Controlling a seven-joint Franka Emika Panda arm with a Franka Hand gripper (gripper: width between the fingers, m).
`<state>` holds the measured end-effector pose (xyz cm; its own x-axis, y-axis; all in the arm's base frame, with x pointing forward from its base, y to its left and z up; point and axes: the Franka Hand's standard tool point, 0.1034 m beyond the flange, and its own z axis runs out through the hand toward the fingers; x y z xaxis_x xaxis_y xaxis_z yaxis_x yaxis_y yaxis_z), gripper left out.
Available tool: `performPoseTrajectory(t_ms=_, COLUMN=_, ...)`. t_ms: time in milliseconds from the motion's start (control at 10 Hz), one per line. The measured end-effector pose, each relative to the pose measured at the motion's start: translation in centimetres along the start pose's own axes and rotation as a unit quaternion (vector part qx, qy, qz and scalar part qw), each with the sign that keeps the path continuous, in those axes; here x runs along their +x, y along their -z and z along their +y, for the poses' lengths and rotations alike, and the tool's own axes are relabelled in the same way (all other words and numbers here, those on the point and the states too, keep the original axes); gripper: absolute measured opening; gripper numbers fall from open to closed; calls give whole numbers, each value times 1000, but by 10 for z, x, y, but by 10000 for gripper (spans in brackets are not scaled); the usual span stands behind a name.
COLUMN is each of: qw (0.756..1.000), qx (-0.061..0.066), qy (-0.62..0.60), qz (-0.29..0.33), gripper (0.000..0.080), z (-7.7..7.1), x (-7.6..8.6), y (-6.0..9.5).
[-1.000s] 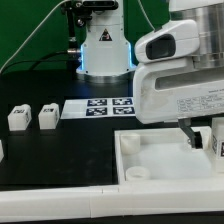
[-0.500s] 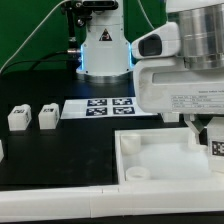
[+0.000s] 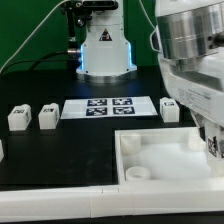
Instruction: Assemble one leg
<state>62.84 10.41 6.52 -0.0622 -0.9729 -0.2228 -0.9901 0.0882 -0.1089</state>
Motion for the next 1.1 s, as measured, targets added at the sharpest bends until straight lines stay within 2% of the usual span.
performPoseTrajectory(t_ms=100, qw=998, qx=8, qy=-69, qz=-6, gripper=294, z=2, x=-1, y=0)
performPoseTrajectory(t_ms=400, qw=999, qx=7, qy=-39, qz=-6, gripper=294, z=3, x=-2, y=0)
performPoseTrajectory(t_ms=500, qw=999, qx=7, qy=-38, qz=-6, gripper=509, z=3, x=-3, y=-1)
performPoseTrajectory(t_ms=600, qw=999, qx=5, qy=41, qz=-2, gripper=509, z=3, x=-7, y=-1)
performPoseTrajectory(t_ms=700, qw=989, qx=0, qy=144, qz=7, gripper=618, z=3, x=-14, y=-1)
performPoseTrajectory(t_ms=800, qw=977, qx=-10, qy=212, qz=11, gripper=618, z=3, x=-20, y=-1)
performPoseTrajectory(t_ms=1000, qw=958, qx=-10, qy=286, qz=11, gripper=645, z=2, x=-17, y=-1)
performPoseTrajectory(t_ms=1100, qw=938, qx=-11, qy=347, qz=11, gripper=648, z=2, x=-16, y=-1)
